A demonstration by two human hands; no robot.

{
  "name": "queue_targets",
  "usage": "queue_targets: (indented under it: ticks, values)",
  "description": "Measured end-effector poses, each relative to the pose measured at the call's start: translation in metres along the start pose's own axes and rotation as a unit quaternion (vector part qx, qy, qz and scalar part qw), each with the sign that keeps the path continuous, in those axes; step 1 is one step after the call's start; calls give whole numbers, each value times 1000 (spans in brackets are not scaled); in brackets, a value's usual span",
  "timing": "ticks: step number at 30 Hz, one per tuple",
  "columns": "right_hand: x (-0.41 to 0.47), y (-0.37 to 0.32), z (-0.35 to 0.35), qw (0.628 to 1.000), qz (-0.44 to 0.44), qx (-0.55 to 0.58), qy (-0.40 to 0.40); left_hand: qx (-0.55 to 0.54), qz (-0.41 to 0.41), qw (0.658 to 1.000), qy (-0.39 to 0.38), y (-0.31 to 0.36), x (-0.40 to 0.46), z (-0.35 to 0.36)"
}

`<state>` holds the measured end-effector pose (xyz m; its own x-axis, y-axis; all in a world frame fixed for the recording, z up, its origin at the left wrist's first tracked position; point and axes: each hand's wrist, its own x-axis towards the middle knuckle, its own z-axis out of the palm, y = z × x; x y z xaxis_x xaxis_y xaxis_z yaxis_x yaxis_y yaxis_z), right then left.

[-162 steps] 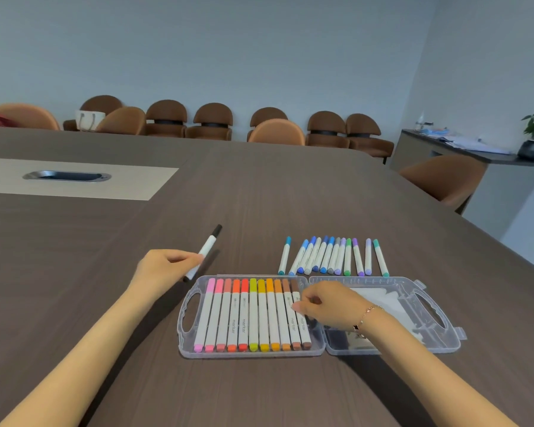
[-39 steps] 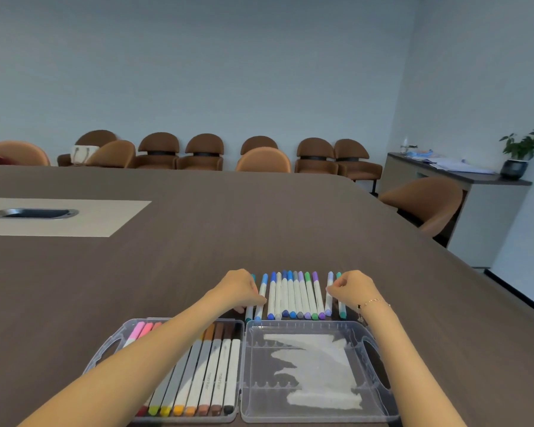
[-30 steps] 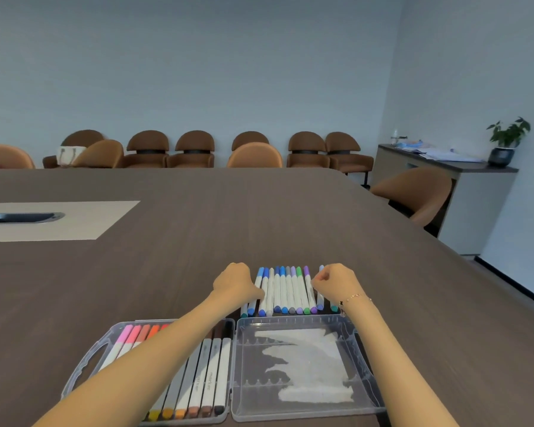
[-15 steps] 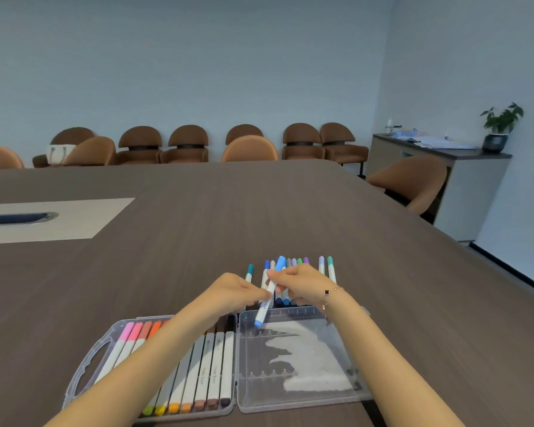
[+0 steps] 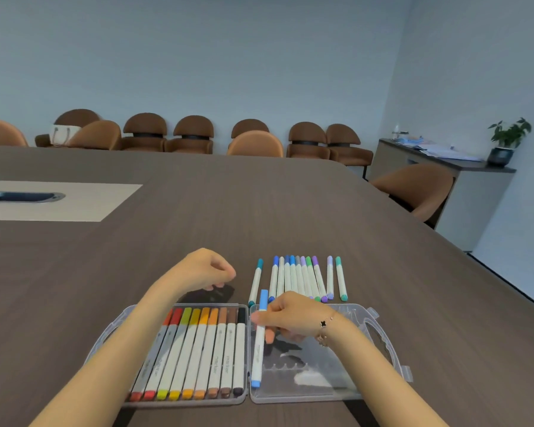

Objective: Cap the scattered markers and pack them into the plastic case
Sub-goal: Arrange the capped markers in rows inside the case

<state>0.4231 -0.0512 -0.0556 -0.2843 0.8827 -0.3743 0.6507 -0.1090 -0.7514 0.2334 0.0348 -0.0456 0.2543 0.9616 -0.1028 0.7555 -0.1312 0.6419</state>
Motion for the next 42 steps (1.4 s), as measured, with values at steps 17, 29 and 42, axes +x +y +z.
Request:
queue_targets:
  ticks: [17,29,42]
  values:
    - [-9,-3,1,999,34,-27,-18,-17,26,1000,-1,-11,19,29]
    - [-3,0,16,997,42,-44,41,7,22,1000,17,-3,20,46]
    - [-9,-4,11,997,41,-69,-5,28,11,1000,8,8,34,50]
